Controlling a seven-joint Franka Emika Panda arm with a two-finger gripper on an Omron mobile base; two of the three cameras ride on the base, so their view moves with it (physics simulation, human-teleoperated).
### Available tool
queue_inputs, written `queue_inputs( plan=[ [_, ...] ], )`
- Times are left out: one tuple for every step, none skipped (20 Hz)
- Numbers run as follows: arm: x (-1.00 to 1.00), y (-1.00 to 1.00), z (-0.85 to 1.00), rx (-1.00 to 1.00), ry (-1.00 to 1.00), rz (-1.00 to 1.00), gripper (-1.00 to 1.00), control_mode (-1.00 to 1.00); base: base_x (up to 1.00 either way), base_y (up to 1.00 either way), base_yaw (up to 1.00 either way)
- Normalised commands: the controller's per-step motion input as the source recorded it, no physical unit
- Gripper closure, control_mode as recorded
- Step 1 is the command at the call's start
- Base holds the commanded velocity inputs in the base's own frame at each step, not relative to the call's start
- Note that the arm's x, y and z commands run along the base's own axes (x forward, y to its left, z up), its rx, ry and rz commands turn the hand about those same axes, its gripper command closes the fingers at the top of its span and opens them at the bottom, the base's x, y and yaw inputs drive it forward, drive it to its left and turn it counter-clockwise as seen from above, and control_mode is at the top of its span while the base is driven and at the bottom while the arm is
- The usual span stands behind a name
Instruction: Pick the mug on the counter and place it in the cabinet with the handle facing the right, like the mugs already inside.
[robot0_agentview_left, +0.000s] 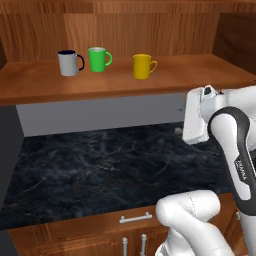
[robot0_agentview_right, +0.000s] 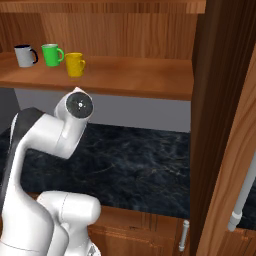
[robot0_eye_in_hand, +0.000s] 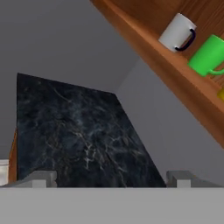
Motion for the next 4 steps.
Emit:
queue_inputs(
  plan=[
    [-0.12,0.01,-0.42,0.0,0.0,0.0,-1.0,-1.0,0.0,0.0,0.0],
    [-0.1,0.0,-0.45,0.0,0.0,0.0,-1.0,-1.0,0.0,0.0,0.0],
    [-0.04,0.0,-0.46,0.0,0.0,0.01,-1.0,-1.0,0.0,0.0,0.0],
    [-0.04,0.0,-0.49,0.0,0.0,0.01,-1.0,-1.0,0.0,0.0,0.0]
  ],
)
